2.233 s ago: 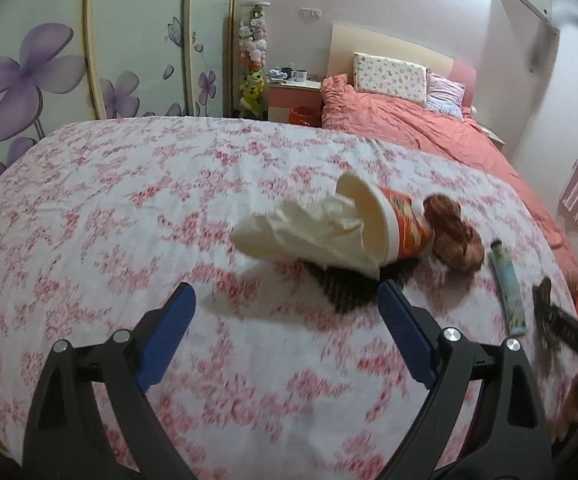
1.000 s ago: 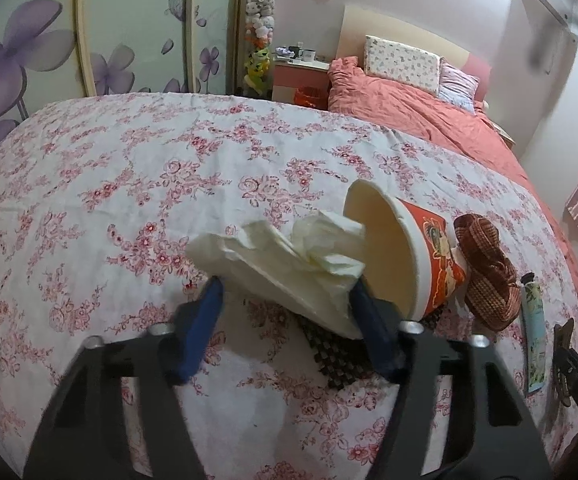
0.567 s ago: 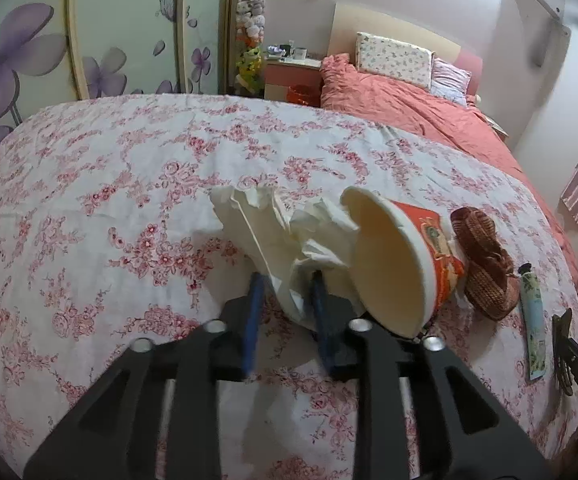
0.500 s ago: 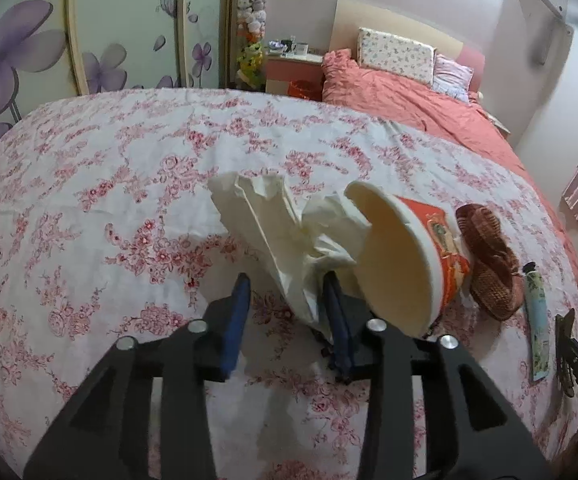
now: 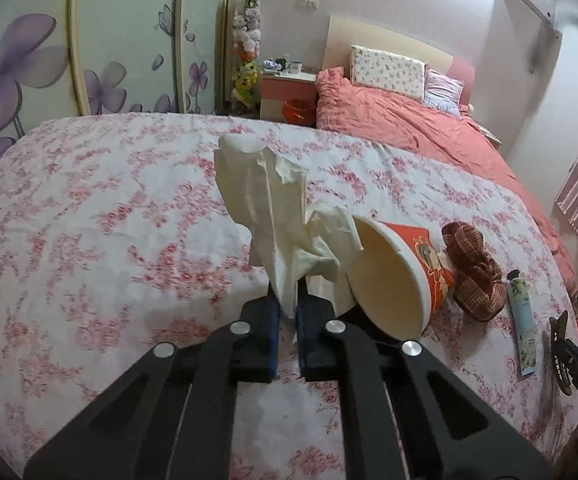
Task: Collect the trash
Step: 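Grasp the white tissue from the paper cup with the left tool while the right tool holds the clip, then carry both items over the orange basket and open both tools to drop them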
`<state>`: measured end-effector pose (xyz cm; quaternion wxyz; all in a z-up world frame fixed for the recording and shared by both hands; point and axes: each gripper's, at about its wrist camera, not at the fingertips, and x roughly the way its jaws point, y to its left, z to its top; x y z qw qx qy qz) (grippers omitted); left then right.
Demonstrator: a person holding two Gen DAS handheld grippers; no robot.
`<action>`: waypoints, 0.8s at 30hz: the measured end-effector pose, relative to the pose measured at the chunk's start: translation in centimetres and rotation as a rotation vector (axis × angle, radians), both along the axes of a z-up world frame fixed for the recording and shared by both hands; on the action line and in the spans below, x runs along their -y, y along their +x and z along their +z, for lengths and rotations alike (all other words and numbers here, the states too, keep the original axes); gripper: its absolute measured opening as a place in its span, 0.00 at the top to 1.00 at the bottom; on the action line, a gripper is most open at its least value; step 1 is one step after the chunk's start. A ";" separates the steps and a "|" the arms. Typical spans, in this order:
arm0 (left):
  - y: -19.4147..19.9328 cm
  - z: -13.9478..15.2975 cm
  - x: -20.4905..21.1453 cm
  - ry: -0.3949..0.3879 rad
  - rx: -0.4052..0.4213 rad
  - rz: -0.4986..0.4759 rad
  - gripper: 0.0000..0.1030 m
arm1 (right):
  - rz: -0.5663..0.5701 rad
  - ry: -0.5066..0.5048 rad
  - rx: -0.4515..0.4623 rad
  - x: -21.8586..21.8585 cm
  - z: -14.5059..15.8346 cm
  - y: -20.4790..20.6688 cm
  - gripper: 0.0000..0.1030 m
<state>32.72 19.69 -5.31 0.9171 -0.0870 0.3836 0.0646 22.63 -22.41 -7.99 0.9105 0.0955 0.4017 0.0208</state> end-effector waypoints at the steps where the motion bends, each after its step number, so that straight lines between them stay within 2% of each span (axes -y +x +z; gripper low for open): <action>1: -0.2 0.3 -0.1 0.001 0.006 0.002 0.92 | 0.000 0.001 0.003 0.0 0.2 -0.1 0.72; 14: -3.1 4.8 1.3 0.008 0.085 -0.014 0.92 | -0.010 0.033 0.089 1.2 3.9 -2.5 0.72; 24: -5.7 8.3 7.7 -0.003 0.140 -0.120 0.92 | -0.071 0.045 0.192 4.8 7.2 -6.0 0.72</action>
